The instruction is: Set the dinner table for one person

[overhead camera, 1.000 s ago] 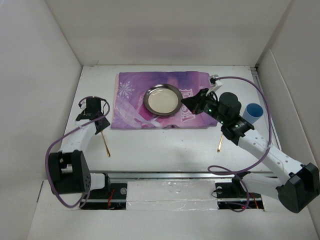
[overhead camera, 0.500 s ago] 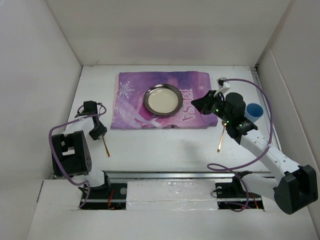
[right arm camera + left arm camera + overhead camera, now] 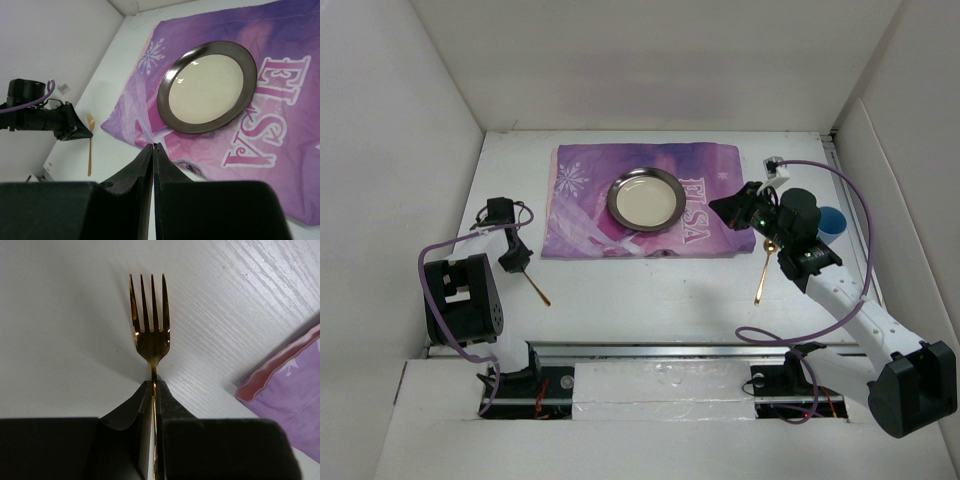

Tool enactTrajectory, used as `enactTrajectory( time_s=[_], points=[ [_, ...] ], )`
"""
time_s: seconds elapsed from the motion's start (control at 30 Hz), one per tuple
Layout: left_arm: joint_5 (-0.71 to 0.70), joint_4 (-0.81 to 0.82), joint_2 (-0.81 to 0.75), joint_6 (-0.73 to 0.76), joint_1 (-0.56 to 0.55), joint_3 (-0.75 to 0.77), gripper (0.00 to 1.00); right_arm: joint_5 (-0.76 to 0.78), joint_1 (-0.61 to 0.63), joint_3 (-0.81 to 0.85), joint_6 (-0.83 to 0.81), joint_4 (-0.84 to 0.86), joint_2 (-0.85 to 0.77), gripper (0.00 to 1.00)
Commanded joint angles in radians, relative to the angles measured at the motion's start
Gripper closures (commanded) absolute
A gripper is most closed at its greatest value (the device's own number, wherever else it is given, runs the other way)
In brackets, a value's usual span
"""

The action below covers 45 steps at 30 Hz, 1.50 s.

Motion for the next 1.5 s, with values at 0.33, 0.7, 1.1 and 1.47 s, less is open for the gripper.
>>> enactTrajectory(
  time_s=[0.33,0.7,1.1,1.47],
  points=[
    [-0.157,-0.039,-0.250,0.060,-0.242,0.133,1.00,-0.045,-0.035,-0.019,0.010,0.067,0.006,0.91],
    [-0.154,-0.046,0.190,0.345,-0.469,0.693,1.00,-0.032,-0.026,-0.028,0.007,0.095,0.024,0.90],
    [-0.062,-0.013,0.417,0.343,-0.429,0.797,1.00,-0.011,-0.004,-0.019,-0.009,0.092,0.058,0.89],
    [-0.058,-0.009,0.534,0.327,-0.429,0.842,1.00,0.015,0.014,-0.011,-0.016,0.089,0.076,0.85]
  ],
)
